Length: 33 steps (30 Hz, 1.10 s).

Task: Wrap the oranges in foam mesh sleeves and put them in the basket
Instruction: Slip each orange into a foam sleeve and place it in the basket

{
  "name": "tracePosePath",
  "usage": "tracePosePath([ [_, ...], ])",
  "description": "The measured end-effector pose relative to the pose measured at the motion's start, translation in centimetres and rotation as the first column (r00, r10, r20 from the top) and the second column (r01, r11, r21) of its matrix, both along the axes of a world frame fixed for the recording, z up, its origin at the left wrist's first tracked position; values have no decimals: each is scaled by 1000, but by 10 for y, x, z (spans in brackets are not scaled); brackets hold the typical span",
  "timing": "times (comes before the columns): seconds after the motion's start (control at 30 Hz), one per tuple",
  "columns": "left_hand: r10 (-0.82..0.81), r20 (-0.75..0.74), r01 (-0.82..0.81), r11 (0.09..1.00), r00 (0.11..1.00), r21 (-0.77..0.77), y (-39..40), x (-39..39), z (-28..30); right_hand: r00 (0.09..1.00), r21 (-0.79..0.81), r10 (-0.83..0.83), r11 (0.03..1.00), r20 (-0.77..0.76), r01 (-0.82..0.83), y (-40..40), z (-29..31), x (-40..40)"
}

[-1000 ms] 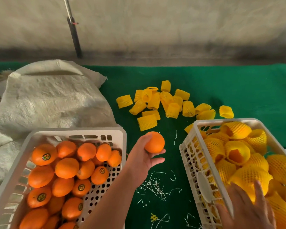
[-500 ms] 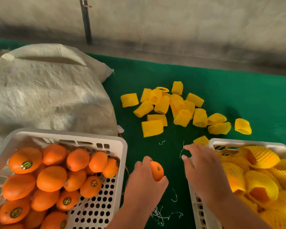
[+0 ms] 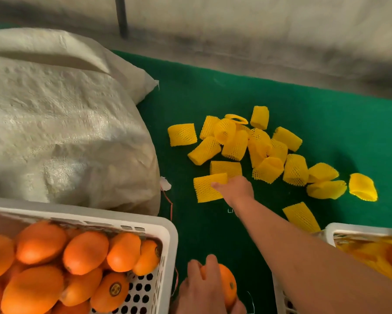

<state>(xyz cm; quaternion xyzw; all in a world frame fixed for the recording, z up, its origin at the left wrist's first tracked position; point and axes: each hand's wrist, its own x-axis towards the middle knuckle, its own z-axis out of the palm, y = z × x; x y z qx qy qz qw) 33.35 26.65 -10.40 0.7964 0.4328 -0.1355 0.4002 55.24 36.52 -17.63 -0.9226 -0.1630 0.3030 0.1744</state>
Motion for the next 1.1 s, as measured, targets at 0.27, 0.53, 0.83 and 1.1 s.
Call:
tracePosePath([
  [0.27,7,16,-8,1000,1000,19,-5,3,-1,987,375,-80,919,-137,126,-36,20,-22],
  [0.53,250,269,-292,947,930,132,-21,-9,8,999,468,44,883,-9,-34,-174,120,-67],
  [0.83,204,645,-143,979,736,-146,-48,-28,57,872,105,397,892,287,-440,-280,211,-95],
  [1.1,-547,492,528,827,677,193,-116,-76,135,656,-94,708,695,262,-713,-337,219,-119],
])
